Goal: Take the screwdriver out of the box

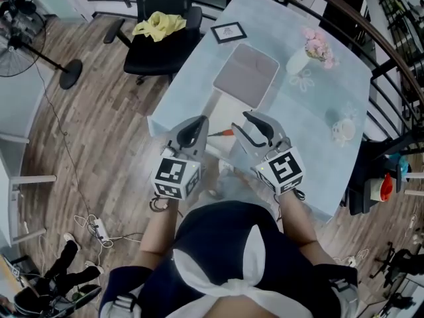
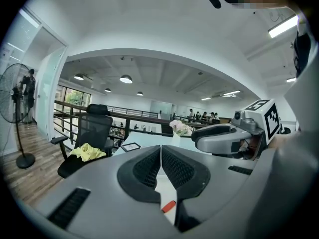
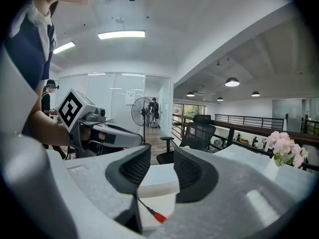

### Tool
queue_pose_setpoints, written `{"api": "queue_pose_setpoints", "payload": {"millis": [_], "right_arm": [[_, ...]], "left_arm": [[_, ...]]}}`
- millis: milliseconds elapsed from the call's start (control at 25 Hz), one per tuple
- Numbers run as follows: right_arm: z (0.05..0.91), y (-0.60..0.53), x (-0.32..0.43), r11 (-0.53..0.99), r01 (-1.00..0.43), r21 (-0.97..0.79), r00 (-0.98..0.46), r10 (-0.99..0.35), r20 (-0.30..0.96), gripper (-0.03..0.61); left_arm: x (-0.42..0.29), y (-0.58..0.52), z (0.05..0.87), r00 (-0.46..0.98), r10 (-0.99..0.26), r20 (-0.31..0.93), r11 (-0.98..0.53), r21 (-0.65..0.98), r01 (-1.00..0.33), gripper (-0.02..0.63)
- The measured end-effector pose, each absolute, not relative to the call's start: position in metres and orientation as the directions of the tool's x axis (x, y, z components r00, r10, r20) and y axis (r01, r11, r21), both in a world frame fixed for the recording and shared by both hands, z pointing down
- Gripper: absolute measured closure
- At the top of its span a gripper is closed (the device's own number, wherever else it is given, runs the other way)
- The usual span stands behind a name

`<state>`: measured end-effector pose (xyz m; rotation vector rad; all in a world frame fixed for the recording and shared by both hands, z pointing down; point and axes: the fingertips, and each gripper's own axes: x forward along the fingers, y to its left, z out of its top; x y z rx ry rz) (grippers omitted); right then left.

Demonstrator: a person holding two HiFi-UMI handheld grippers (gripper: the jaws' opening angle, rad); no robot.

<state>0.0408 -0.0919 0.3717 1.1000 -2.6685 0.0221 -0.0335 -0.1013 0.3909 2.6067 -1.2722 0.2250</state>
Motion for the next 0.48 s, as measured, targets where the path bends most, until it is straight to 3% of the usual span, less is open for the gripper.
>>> {"api": "queue_pose_setpoints", "payload": {"millis": [480], "right_arm": [[0.396,-0.114,0.043,0.774,-0.627,0.085,-0.717,-0.617,0.324,0.433]], "left_arm": [[-0.030,-0.127,0.402,0.599,-0.758,0.259,-0.575,0.169,-0.800,0.592]]}}
